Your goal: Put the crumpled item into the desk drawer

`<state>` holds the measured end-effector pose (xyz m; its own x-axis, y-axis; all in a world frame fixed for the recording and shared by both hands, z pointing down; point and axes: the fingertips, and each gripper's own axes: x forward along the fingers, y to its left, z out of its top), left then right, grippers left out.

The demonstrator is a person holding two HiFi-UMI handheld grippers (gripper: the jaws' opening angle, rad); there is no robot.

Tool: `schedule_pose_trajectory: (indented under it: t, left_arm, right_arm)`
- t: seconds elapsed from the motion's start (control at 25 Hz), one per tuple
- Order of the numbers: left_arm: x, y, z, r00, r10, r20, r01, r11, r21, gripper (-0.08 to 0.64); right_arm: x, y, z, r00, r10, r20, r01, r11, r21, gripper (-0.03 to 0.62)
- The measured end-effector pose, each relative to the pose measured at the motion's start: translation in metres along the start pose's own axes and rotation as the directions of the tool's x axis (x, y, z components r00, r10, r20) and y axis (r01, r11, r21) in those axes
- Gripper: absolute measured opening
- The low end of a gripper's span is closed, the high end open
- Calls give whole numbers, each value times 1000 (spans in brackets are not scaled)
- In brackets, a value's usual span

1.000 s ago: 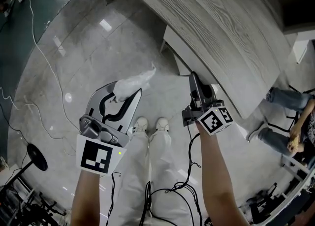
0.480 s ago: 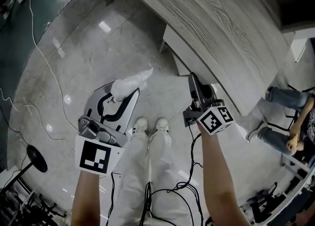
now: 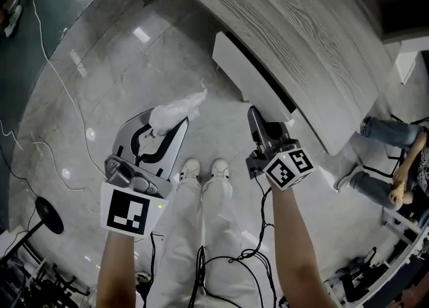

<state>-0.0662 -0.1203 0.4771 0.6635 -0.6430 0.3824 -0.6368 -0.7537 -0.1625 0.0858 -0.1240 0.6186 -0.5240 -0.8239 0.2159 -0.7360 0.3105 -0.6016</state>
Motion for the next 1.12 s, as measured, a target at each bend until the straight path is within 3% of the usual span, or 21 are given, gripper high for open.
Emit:
schedule_pose_trajectory:
  t: [0.36,0.84,1.12]
  left_arm:
    - [-7,2,2,1000,11,4,-11,1000,-7,63]
    - [-13,-2,10,1000,8,9,-8,1000,3,63]
    - [-21,1,17,1000,17,13,-17,1000,15,63]
  right_arm:
    - [-7,7,-11,999,-18,-42,17,999,-36,69]
    - [-6,-4,-19,985,-164,-49,161,985,-61,97]
    - [-32,-8,-17,972,-232,-46,229,971,-75,100]
